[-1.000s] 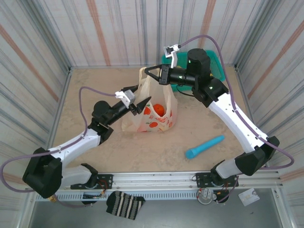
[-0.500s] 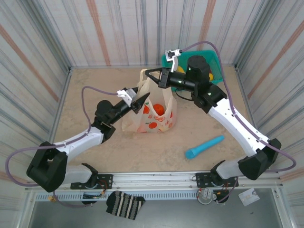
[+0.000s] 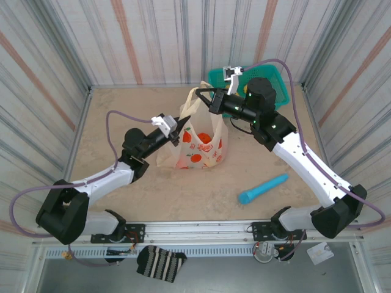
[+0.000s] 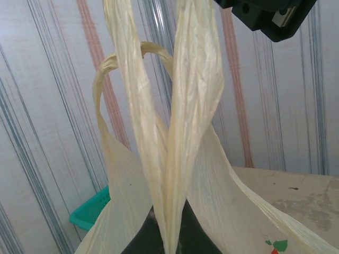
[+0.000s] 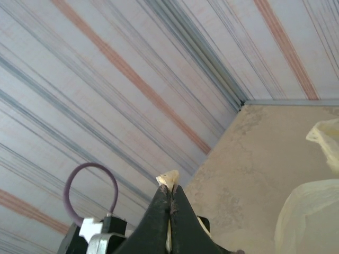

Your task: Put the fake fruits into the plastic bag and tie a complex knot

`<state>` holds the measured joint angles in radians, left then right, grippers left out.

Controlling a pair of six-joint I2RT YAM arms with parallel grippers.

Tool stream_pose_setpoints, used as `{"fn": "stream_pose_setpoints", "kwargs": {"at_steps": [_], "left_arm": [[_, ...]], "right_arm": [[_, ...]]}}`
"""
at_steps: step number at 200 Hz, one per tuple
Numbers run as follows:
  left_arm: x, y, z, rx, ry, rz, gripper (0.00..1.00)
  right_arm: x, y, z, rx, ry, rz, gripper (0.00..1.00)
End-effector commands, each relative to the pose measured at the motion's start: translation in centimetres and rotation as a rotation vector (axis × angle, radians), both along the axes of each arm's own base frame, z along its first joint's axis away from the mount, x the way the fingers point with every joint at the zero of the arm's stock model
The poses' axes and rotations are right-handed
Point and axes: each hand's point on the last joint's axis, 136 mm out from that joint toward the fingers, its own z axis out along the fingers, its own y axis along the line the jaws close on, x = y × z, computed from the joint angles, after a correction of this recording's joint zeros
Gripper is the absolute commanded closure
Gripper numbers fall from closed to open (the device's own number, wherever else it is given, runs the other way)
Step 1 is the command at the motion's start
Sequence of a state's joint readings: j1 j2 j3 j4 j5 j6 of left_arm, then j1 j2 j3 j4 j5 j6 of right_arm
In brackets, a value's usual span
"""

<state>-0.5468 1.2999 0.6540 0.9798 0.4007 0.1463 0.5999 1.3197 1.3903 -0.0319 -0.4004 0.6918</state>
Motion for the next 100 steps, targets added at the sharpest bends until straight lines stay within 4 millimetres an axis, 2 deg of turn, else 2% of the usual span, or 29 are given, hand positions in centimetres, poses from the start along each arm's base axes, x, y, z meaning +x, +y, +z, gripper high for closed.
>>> {"fn": "stream_pose_setpoints", "kwargs": {"at_steps": [1, 23, 53, 74, 90, 100], "left_arm": [[0.2, 0.8, 1.5, -0.029, 0.048, -0.093, 1.00], [-0.1, 1.7, 2.1, -0.038, 0.085, -0.179, 1.00], [-0.3, 2.3, 1.8, -0.019, 0.114, -0.229, 1.00], [-0.4, 2.6, 1.0, -0.015, 0.141, -0.263, 1.00], [-0.2, 2.9, 0.6, -0.029, 0.153, -0.261, 1.00], [-0.1, 3.3, 0.6, -0.040, 0.154, -0.254, 1.00]], "right_arm": [[-0.6, -0.8, 2.8, -0.018, -0.109, 0.000, 0.69], [-1.5, -2.7, 4.3, -0.060, -0.227, -0.026, 0.52], [-2.1, -6.3, 4.9, -0.151, -0.346, -0.099, 0.42], [-1.7, -8.2, 3.7, -0.222, -0.366, -0.134, 0.40], [-1.0, -9.1, 1.7, -0.277, -0.380, -0.141, 0.39], [-0.8, -9.2, 0.4, -0.291, -0.400, -0.118, 0.34]]}}
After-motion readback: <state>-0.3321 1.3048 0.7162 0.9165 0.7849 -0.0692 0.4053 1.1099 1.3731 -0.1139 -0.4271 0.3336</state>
